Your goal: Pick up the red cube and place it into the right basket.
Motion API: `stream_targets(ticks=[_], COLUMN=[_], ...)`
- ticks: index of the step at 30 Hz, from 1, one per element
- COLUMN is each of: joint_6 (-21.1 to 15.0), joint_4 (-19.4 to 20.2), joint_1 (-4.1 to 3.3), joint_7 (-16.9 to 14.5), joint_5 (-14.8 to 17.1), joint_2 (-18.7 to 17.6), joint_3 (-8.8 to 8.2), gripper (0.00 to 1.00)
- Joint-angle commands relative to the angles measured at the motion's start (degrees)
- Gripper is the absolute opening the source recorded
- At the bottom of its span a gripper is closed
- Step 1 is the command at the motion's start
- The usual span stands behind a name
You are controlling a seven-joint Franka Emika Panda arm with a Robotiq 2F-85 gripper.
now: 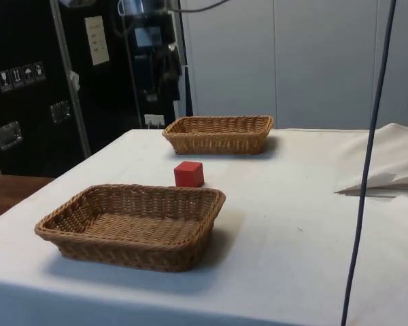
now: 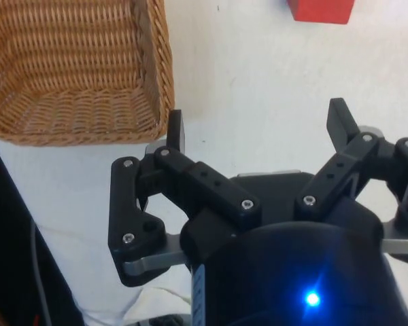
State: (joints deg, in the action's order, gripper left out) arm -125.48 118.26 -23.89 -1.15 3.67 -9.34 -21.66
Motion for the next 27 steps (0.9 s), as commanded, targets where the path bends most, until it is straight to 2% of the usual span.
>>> stream_targets(ticks=[1,3,4,10,11,12,17,19,20,21,27], joint_6=[-1.6,-0.57,-2.58,-6.02,-5.1,-6.59,-9.28,-10.2,-9.4,-10.54,-13.24], joint_4=[0.74,0.29,1.26,2.69,2.29,2.92,4.3,4.7,4.35,4.87,5.96], joint_1=[0.06,0.0,0.11,0.52,0.23,0.63,1.55,1.78,1.6,1.89,2.86], joint_7=[0.0,0.0,-0.11,-1.09,-0.4,-1.32,-3.21,-3.72,-3.15,-3.84,-4.53], joint_5=[0.69,0.11,1.15,2.86,1.89,3.04,4.58,5.04,4.24,5.1,5.73], joint_2=[-0.34,-0.23,-0.86,-2.81,-2.69,-3.09,-4.53,-5.16,-5.1,-5.39,-7.22], joint_3=[0.11,0.06,0.17,0.29,0.11,0.29,0.11,0.06,-0.11,0.06,0.17], gripper=[1.0,1.0,1.0,1.0,1.0,1.0,1.0,1.0,1.0,1.0,1.0])
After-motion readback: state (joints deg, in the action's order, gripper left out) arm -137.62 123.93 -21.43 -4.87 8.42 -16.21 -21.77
